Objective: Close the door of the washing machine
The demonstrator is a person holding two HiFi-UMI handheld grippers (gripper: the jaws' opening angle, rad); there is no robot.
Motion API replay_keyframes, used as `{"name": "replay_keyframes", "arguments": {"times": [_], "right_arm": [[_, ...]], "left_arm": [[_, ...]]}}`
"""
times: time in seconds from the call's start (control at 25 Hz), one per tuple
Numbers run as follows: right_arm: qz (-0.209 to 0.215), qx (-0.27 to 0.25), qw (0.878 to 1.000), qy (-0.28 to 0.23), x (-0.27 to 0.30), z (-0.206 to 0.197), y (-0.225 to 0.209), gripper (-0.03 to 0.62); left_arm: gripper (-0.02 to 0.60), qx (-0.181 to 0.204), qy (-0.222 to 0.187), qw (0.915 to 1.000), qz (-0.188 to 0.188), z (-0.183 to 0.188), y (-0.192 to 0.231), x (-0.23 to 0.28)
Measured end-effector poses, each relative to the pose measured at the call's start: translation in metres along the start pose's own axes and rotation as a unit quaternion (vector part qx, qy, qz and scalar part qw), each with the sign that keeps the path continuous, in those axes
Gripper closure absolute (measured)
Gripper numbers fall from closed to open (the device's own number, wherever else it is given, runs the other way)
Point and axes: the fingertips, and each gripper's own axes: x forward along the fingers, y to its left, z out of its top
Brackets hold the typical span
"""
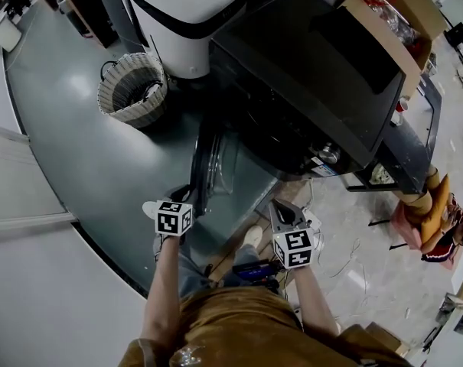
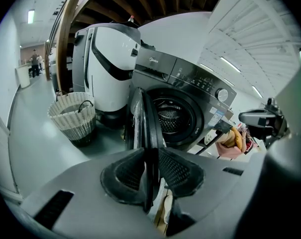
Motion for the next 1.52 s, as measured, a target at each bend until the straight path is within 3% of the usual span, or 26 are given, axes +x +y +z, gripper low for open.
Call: {"name": "replay_keyframes", "arguments": {"times": [1.04,1.52], "right_arm": [[-0.061,0.048,0.997,-0.007,-0.043,-0.027,-0.053,0.582],[-0.083,0.054,0.995,0.000,-0.062,-0.042,-0.074,0.582]], "left_arm": [[0.483,0.029,0.029,0.9962,-0.077,0.008,-0.091,0.036],[0.479,0.035,0.030,0.9948,-0.091,0.016,-0.116,0.050]]}}
